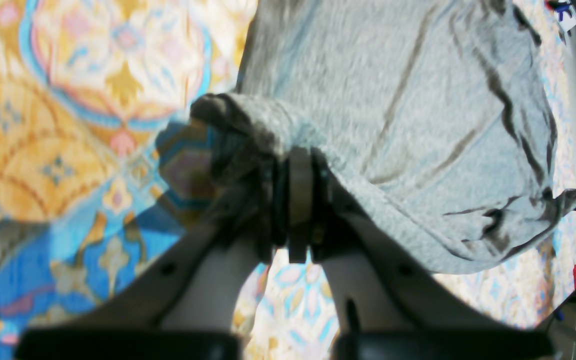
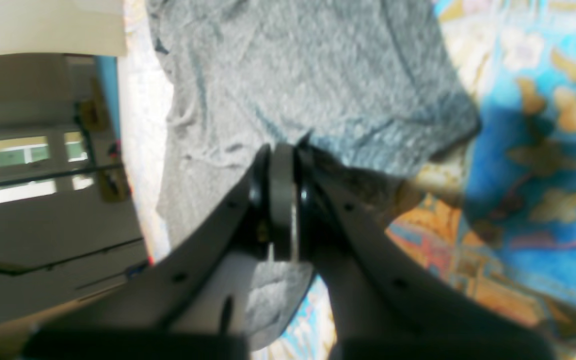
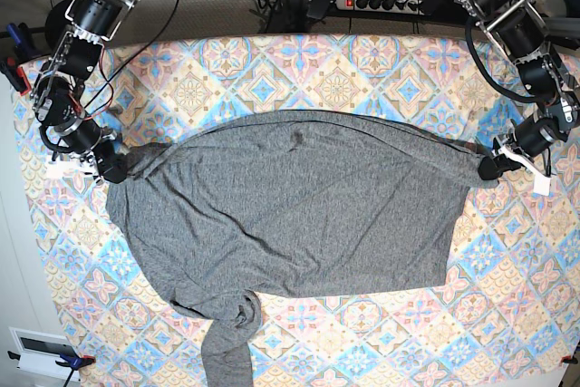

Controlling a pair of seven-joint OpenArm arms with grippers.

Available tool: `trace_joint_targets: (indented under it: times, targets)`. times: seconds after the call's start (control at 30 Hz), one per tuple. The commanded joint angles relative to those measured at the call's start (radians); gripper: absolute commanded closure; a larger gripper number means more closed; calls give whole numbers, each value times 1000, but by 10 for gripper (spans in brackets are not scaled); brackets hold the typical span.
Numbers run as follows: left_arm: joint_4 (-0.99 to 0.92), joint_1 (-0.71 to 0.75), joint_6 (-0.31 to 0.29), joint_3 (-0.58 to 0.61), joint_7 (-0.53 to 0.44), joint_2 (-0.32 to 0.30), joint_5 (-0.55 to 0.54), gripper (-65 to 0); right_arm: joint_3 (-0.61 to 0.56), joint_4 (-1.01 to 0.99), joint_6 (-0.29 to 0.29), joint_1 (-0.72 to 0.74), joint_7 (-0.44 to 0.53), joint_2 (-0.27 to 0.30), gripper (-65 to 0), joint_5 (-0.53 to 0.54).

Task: Layout the t-shirt on the table in an organized manner, then fold the t-shirt properly
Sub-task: 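Grasp the shirt edge corners again with both grippers, then drag the held shirt edge with both grippers toward the hem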

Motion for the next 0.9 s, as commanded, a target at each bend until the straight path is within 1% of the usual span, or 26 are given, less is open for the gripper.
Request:
trace_joint_targets:
  times: [0.0,0.13,0.27,0.33,0.4,0.5,0.57,0.67,0.87]
  targets:
    - [-6,-29,-5,-5,-21,-24,-21,0,4,15,11,29,10,19,-1,-1]
    - [-108,-79,-5,-7,-24,-28,7,0,4,-12,11,60,15,19,-1,-76]
    - [-194,-99,49,-8,-104,-31,30,0,5,-77,11,96,18,22,-1,-79]
    - [-209,-99,72,-8,-138,-39,27,0,7,-98,11,99,19,42,-1,-79]
    - [-212,-102,88,-8,-150,-42,22,0,7,-107,11,99,24,54,-1,-79]
    - [-212,-105,91,-8,-150,-44,22,0,7,-109,11,99,41,65,-1,-79]
    - [-209,-105,91,-8,-145,-44,22,0,7,-111,11,99,44,83,-1,-79]
    - [-206,-107,86,-7,-79,-44,16,0,7,-111,11,99,47,85,-1,-79]
    - [-66,-99,88,-7,10,-38,-72,0,7,-111,11,99,47,85,-1,-79]
